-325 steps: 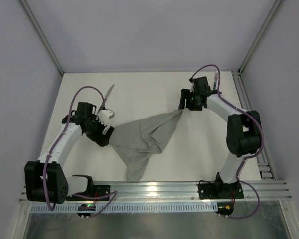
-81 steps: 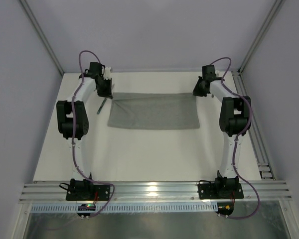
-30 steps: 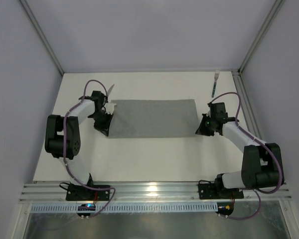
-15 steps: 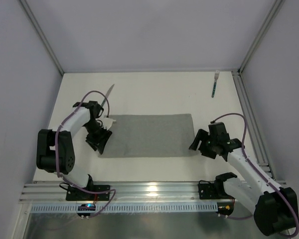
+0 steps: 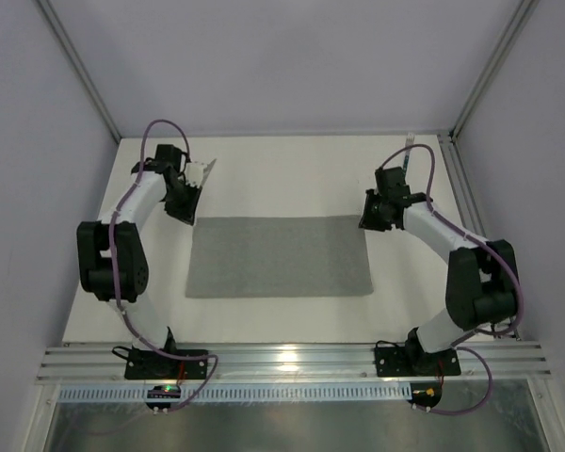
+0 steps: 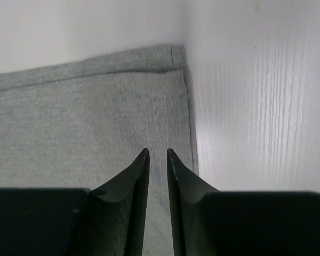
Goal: Fold the napkin into a case and place the utensils inside
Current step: Smooth out the rectangle-folded napkin at the center of the board.
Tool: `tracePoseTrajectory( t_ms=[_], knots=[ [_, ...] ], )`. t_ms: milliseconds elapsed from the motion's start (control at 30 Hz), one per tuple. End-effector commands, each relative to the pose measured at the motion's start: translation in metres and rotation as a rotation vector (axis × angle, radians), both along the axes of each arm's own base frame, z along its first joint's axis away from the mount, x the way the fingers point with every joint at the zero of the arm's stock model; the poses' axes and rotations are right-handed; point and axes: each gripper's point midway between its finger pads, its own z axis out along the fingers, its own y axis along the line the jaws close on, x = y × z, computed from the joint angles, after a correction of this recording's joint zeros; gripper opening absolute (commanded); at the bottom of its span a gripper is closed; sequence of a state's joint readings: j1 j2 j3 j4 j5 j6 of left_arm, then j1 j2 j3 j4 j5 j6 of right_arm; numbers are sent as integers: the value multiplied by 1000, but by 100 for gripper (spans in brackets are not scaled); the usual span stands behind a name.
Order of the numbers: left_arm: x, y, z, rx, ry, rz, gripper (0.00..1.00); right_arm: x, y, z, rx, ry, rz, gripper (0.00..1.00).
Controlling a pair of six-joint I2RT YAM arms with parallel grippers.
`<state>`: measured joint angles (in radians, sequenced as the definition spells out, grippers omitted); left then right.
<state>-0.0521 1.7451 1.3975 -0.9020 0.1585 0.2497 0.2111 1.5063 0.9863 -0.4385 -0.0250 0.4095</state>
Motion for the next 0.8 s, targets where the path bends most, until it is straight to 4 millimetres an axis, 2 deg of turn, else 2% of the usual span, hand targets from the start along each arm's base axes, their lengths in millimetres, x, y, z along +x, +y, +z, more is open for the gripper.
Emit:
tracePoseTrajectory(
  t_ms=[0,33,67,300,467,633,767],
  knots=[
    [44,-2,-21,-16,-60,74,21,45,-2,8,-55,-87,72,25],
    [51,-3,-23,-20,-62,76,23,49,-3,4,-58,-80,76,27],
    [52,-2,-36,-15,-32,78,23,51,-5,-8,-74,-53,82,29],
    [58,1,-60,-30,5,99,23,54,-10,-27,-95,-11,108,32],
    [58,4,-61,-30,9,103,22,50,-12,-37,-89,12,108,32],
    [60,10,-56,-37,-15,119,27,47,-10,-42,-77,21,113,37],
    [57,8,-66,-55,19,124,29,47,-9,-47,-73,31,113,37]
  ],
)
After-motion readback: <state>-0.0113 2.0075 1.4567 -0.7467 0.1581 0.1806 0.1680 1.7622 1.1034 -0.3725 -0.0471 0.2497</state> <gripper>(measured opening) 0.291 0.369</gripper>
